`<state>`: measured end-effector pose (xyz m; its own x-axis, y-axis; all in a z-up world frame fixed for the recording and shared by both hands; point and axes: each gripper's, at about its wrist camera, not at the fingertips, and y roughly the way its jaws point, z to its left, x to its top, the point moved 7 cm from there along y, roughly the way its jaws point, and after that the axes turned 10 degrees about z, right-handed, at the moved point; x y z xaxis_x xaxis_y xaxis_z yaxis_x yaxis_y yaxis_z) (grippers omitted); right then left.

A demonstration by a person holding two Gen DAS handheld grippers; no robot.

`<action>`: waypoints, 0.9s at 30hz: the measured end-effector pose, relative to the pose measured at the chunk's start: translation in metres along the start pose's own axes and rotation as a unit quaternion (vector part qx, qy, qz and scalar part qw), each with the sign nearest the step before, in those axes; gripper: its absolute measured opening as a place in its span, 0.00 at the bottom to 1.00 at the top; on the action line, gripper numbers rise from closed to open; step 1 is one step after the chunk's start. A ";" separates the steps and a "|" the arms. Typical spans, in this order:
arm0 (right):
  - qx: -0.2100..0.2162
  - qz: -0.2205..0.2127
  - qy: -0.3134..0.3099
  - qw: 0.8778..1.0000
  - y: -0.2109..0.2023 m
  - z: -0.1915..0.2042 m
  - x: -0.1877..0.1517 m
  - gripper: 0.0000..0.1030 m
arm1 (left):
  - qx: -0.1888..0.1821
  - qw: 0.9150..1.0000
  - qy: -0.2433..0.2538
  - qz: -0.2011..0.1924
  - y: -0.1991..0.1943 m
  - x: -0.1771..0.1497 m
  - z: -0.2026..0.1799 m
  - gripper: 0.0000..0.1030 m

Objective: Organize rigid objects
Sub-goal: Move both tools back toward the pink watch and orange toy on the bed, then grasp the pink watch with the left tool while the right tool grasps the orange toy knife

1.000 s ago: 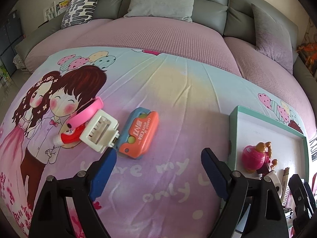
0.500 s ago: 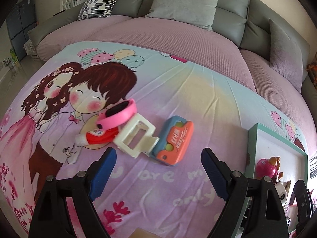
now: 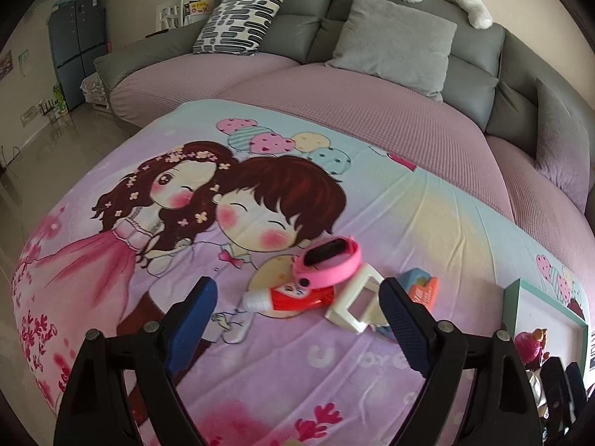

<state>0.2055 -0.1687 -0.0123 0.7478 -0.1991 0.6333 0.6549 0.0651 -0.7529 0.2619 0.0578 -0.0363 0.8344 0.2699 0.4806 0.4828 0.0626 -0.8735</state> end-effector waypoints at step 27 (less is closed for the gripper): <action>0.024 0.078 -0.075 0.994 0.072 0.093 -0.036 1.00 | -0.021 0.998 -0.067 0.002 0.022 0.005 0.084 1.00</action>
<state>0.2354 -0.0656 -0.0727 0.8462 -0.0352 0.5317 0.5314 0.1308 -0.8370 0.2542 0.1415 -0.0602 0.7949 0.3961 0.4595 0.4919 0.0225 -0.8704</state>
